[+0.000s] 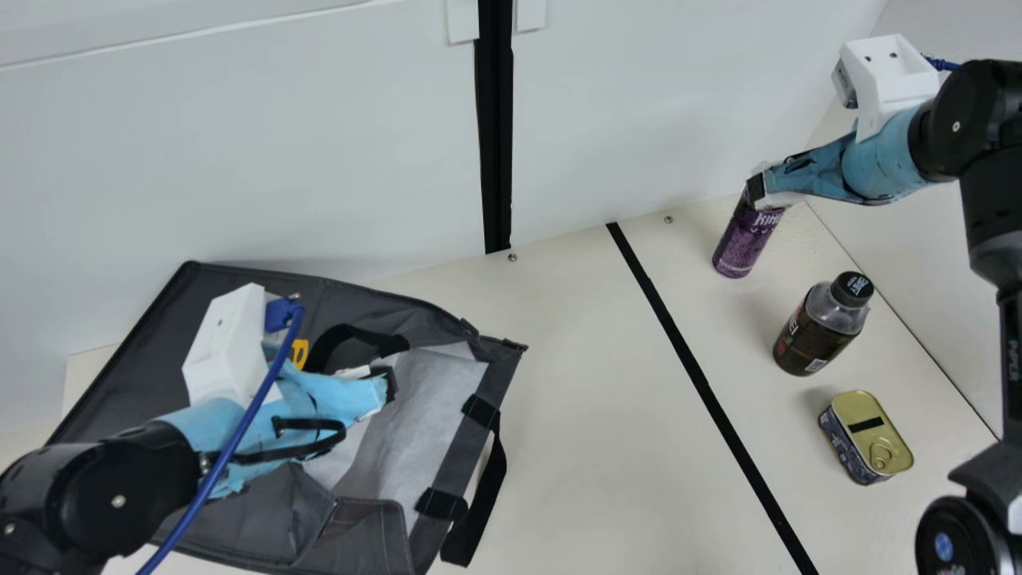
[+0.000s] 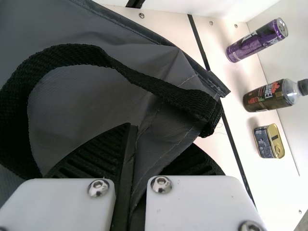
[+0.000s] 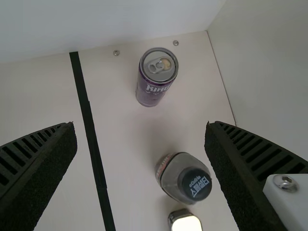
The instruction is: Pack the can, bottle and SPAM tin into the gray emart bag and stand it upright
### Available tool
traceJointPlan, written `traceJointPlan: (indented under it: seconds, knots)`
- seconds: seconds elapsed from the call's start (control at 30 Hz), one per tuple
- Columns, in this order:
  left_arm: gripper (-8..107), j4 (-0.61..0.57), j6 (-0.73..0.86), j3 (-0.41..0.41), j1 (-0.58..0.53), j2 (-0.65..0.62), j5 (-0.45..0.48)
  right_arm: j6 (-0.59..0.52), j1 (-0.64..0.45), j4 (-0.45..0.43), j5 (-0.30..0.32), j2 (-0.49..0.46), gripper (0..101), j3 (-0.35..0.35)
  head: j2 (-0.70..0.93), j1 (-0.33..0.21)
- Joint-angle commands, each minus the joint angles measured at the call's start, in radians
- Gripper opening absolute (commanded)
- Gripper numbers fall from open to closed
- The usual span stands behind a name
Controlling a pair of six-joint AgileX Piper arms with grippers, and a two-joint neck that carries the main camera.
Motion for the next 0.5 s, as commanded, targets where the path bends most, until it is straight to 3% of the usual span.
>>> traceJointPlan:
  seconds: [0.0, 0.47]
  knots:
    - [-8, 0.000, 0.000, 0.000, 0.000, 0.000, 0.000, -0.002, -0.006, 0.012, 0.001, 0.029, 95, -0.015, -0.002, -0.021]
    - [-8, 0.000, 0.000, 0.000, 0.000, 0.000, 0.000, -0.004, -0.036, 0.077, 0.001, 0.202, 95, -0.133, -0.002, -0.021]
